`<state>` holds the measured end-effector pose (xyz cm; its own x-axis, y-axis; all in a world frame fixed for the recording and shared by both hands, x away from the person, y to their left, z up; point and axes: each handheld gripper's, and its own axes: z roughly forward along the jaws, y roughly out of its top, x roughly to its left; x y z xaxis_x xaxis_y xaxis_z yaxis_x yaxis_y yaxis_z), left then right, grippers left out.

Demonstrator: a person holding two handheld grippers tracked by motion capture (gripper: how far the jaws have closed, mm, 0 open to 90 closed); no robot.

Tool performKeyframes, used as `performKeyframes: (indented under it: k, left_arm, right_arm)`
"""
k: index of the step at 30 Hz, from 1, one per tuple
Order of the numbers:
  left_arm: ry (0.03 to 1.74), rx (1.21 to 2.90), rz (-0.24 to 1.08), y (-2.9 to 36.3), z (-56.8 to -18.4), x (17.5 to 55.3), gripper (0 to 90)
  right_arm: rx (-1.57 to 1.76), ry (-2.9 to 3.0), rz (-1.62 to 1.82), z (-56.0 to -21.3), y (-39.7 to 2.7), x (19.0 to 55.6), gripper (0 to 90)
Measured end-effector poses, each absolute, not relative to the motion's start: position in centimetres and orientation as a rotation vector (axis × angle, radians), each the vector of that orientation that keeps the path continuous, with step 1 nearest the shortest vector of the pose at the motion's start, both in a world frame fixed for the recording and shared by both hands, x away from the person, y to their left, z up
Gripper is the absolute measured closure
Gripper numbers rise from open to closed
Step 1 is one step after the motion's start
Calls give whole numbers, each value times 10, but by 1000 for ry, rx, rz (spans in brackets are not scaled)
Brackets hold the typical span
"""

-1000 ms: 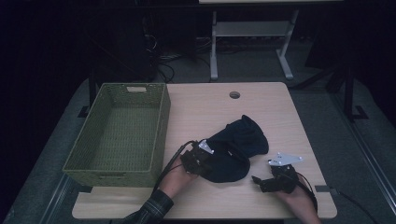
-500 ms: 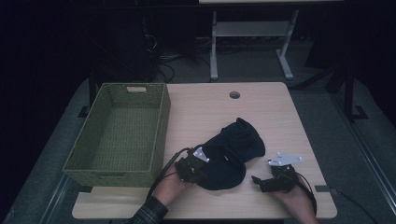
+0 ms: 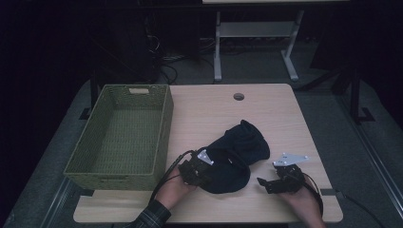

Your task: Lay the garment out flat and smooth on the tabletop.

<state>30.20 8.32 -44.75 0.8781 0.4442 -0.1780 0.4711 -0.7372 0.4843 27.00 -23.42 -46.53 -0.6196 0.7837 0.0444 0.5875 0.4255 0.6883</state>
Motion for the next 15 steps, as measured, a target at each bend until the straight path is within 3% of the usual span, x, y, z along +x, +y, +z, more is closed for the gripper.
performKeyframes:
  k: [15]
  left_arm:
    - [665,2520,-76,83,-447,303,899]
  right_arm:
    - [1220,2320,998,-432,-253,313,190]
